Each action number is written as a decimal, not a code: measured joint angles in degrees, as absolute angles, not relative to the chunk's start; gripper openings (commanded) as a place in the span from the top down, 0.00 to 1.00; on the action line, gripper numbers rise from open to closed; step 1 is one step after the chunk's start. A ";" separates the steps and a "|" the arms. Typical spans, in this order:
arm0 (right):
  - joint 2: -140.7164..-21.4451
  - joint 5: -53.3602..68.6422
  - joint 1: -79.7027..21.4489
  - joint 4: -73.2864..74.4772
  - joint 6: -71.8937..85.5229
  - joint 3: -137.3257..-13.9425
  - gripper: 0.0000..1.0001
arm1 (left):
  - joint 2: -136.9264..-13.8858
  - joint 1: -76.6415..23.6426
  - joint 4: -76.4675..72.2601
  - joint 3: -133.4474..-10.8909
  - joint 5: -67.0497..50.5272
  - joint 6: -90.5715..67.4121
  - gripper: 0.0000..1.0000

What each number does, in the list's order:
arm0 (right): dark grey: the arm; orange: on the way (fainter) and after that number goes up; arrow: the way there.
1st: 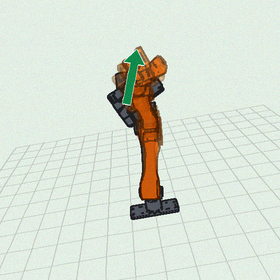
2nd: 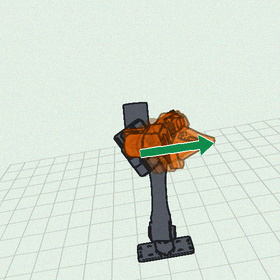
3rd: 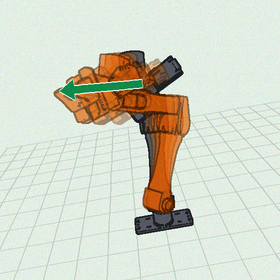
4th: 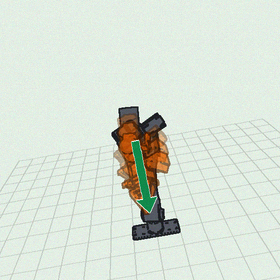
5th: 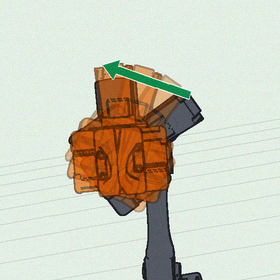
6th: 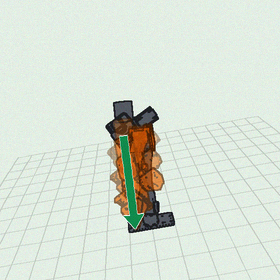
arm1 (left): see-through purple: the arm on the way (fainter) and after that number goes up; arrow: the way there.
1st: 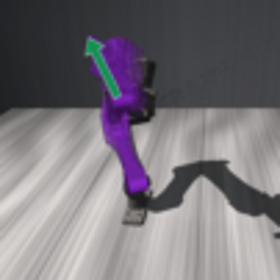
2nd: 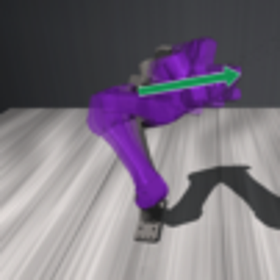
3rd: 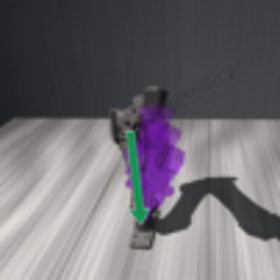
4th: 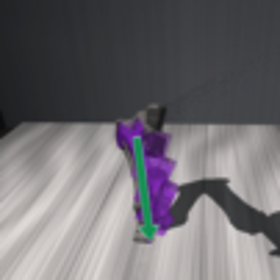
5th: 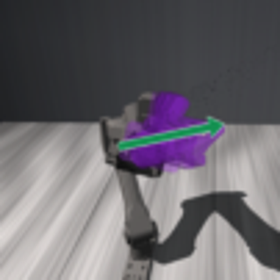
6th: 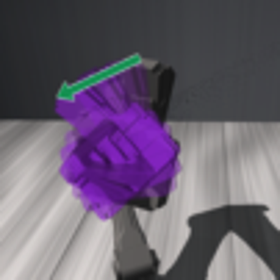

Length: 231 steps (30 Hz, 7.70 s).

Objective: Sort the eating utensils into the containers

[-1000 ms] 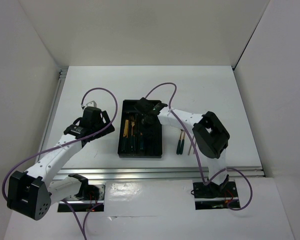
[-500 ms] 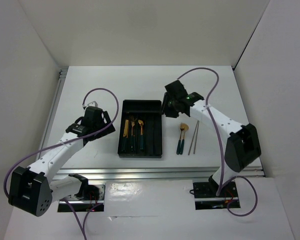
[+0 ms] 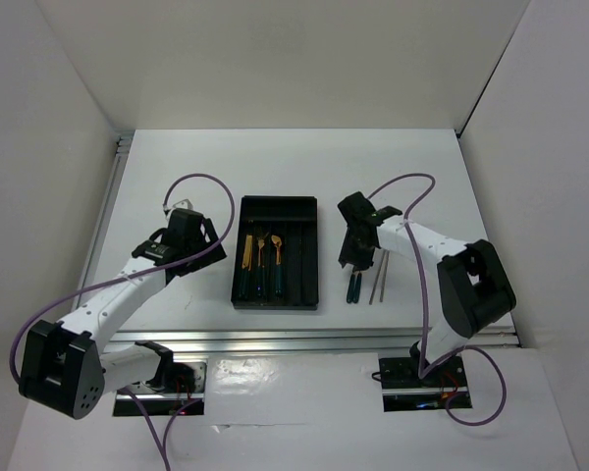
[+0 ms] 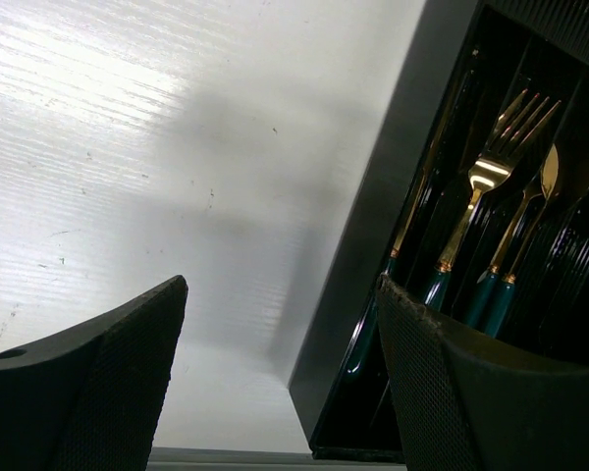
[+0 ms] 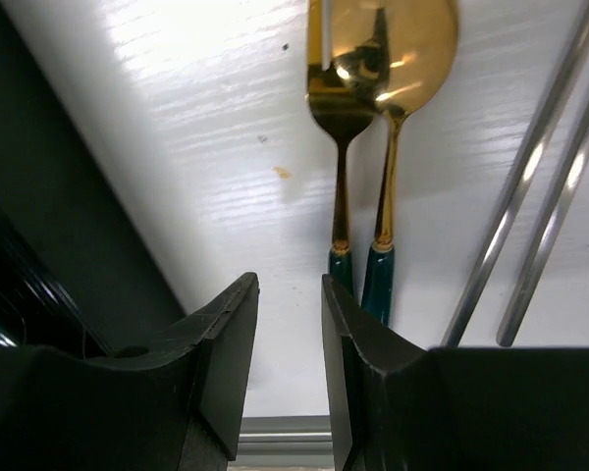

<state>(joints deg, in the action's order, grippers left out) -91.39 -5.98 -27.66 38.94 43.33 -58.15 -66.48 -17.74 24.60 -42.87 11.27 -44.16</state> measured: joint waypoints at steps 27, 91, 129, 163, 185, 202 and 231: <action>-98.67 -8.49 -25.87 37.54 41.01 -58.37 1.00 | -68.82 -17.74 25.39 -44.66 12.29 -44.14 0.17; -112.75 5.19 -46.37 20.49 46.06 -79.46 0.94 | -62.92 -17.74 26.96 -43.75 13.06 -45.34 0.17; -87.79 -8.27 -29.91 35.77 41.30 -67.24 0.48 | -65.84 -17.74 26.52 -43.75 12.75 -45.34 0.17; -95.72 -7.33 -22.87 38.09 40.42 -55.07 1.00 | -69.60 -17.74 26.94 -45.56 12.80 -45.30 0.17; -93.58 12.51 -33.93 24.47 34.02 -70.35 1.00 | -71.50 -17.74 25.39 -46.24 11.64 -45.23 0.17; -106.65 12.25 -39.83 25.32 36.82 -76.62 1.00 | -71.48 -17.74 25.30 -46.24 12.21 -45.25 0.17; -109.49 9.85 -41.32 25.91 47.09 -76.47 1.00 | -69.52 -17.74 25.30 -44.60 12.64 -45.25 0.17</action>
<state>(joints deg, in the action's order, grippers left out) -109.49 9.85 -41.32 25.91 47.09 -76.47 -69.52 -17.74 25.30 -44.60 12.64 -45.25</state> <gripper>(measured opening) 0.214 0.834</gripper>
